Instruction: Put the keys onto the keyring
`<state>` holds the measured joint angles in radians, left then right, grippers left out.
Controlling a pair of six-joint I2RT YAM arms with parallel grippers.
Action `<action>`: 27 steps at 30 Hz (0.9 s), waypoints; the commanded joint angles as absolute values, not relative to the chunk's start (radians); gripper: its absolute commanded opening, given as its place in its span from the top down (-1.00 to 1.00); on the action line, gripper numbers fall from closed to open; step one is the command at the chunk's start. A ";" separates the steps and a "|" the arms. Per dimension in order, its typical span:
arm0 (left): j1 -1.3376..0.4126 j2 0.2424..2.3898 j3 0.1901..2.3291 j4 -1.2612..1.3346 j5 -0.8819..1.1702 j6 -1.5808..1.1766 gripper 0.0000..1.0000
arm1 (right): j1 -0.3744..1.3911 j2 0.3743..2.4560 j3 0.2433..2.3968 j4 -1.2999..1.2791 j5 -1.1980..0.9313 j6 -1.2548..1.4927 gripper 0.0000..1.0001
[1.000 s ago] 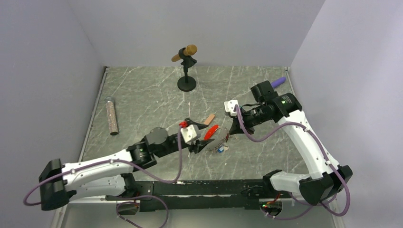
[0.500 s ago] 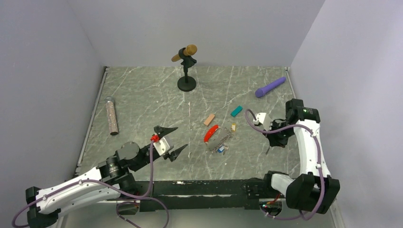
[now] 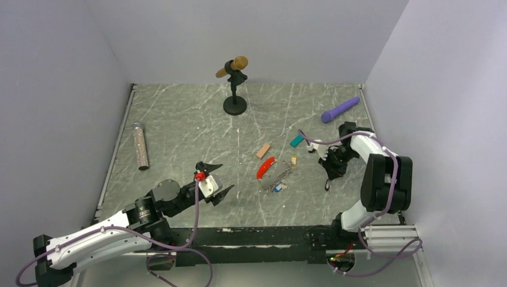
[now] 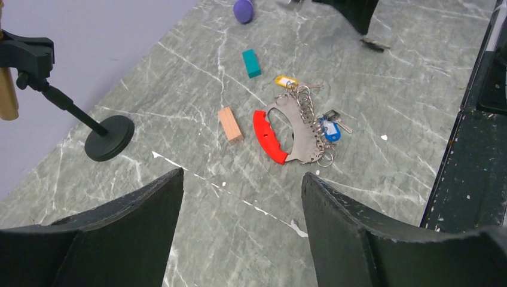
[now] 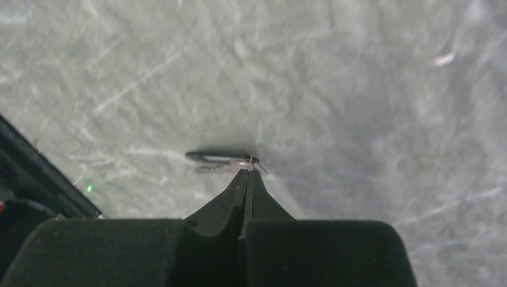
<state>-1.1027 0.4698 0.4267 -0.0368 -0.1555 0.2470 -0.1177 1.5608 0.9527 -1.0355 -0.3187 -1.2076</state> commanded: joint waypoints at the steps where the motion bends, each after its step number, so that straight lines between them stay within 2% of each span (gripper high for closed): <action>1: -1.100 0.443 0.446 -0.021 -0.169 0.255 -0.53 | -0.037 1.618 1.020 -0.866 -0.375 -1.078 1.00; 10: -1.100 0.424 0.452 -0.041 -0.177 0.255 -0.53 | 0.051 1.765 1.107 -0.837 -0.436 -0.958 1.00; 24: -1.100 0.428 0.443 -0.024 -0.178 0.250 -0.54 | 0.075 1.752 1.077 -0.821 -0.472 -0.931 1.00; 27: -1.100 0.426 0.442 -0.022 -0.179 0.249 -0.55 | 0.074 1.736 1.074 -0.830 -0.484 -0.934 0.91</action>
